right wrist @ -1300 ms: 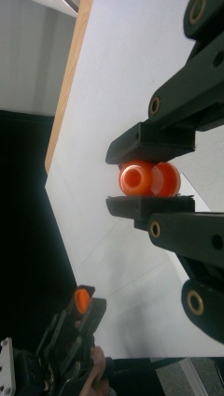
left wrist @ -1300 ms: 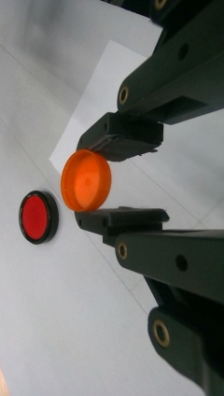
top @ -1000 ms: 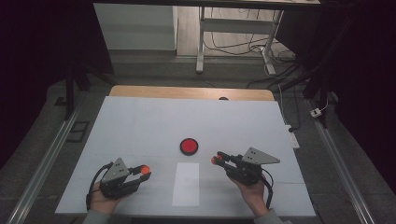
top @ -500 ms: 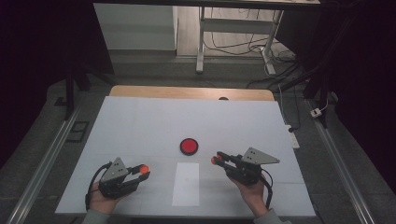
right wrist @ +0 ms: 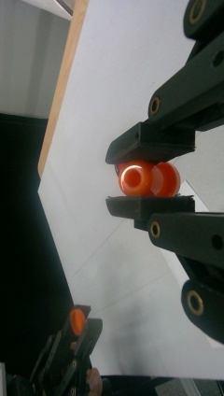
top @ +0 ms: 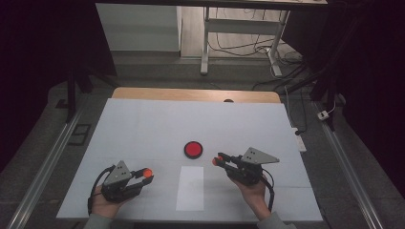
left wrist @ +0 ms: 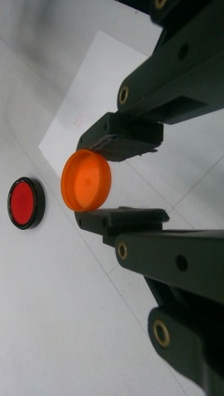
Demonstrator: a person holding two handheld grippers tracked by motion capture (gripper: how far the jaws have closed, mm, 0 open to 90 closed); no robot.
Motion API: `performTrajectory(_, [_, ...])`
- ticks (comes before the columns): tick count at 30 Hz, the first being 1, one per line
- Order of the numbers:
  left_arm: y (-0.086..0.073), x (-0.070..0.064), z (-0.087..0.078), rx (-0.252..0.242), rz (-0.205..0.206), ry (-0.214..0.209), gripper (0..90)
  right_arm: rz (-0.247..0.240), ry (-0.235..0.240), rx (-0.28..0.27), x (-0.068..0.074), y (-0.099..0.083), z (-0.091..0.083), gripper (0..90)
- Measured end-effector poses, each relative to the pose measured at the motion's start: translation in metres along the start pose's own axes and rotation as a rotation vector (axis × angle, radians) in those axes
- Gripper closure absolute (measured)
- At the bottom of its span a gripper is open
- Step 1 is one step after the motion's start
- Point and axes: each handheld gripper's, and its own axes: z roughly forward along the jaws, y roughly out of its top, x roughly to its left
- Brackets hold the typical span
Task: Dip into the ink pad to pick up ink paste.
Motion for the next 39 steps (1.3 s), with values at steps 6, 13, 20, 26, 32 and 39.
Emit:
performTrajectory(6, [0.0,0.001,0.001,0.003,-0.002,-0.001,65.3,0.009,-0.004,0.019,-0.005,-0.001,0.011,72.8])
performTrajectory(13, [0.0,0.0,0.002,-0.001,-0.009,-0.011,65.3,0.012,-0.004,0.04,-0.008,0.0,0.023,72.7])
performTrajectory(20, [-0.001,0.001,0.002,0.001,-0.009,-0.008,65.3,0.021,-0.008,0.058,-0.012,0.001,0.037,72.7])
performTrajectory(26, [-0.001,0.001,0.002,0.005,-0.008,-0.009,65.3,0.034,-0.003,0.069,-0.014,0.003,0.045,72.7])
performTrajectory(32, [-0.001,0.0,0.004,0.01,-0.003,-0.011,65.3,0.048,-0.007,0.068,-0.016,0.005,0.051,72.7])
performTrajectory(39, [-0.001,0.0,0.004,0.011,-0.004,-0.012,65.3,0.066,-0.017,0.076,-0.021,0.004,0.058,72.7])
